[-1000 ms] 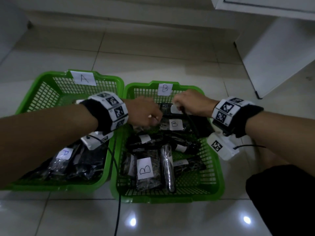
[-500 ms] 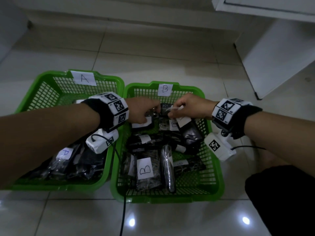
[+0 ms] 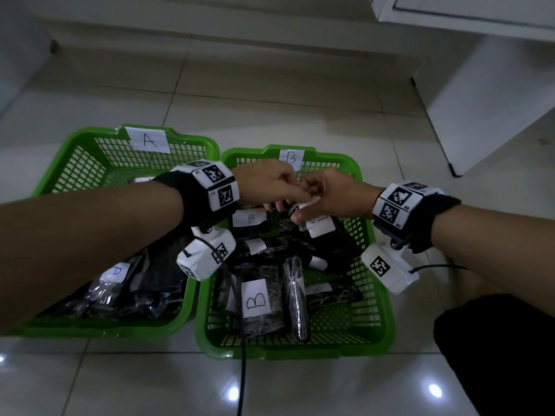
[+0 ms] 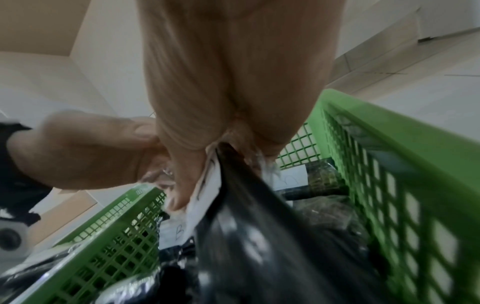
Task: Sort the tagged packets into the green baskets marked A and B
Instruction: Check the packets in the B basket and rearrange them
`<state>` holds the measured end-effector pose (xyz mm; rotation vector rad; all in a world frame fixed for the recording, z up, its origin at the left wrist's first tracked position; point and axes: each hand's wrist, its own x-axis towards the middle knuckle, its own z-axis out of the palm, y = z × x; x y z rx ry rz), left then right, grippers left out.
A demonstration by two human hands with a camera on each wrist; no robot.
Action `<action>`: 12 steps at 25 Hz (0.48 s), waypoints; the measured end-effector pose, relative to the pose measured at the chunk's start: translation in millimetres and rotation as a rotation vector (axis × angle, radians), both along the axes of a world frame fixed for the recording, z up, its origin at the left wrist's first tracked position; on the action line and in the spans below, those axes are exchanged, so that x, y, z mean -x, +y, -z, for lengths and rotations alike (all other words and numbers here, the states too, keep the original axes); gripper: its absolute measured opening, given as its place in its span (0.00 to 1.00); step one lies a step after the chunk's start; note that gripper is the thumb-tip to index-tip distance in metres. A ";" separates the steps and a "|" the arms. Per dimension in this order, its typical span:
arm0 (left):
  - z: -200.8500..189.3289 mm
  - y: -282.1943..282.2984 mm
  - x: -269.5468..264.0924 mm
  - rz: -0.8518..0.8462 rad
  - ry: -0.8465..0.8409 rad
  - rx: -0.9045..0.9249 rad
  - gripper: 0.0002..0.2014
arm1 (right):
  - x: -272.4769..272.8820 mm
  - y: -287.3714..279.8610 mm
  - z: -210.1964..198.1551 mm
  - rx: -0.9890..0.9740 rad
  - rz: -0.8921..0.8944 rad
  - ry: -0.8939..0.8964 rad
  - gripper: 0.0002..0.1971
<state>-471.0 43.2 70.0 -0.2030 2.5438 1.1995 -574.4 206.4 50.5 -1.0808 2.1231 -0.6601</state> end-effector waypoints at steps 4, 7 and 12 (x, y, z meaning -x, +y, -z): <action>10.8 0.9 -3.9 -0.024 -0.154 -0.139 0.20 | -1.7 4.2 2.0 0.047 -0.008 -0.034 0.26; 15.1 -8.4 -4.7 0.061 -0.027 0.053 0.10 | -4.3 2.8 -7.0 -0.121 -0.143 -0.018 0.28; 16.1 -26.0 -6.6 0.330 0.006 0.700 0.07 | 8.4 -3.7 -23.7 -0.319 -0.194 0.037 0.20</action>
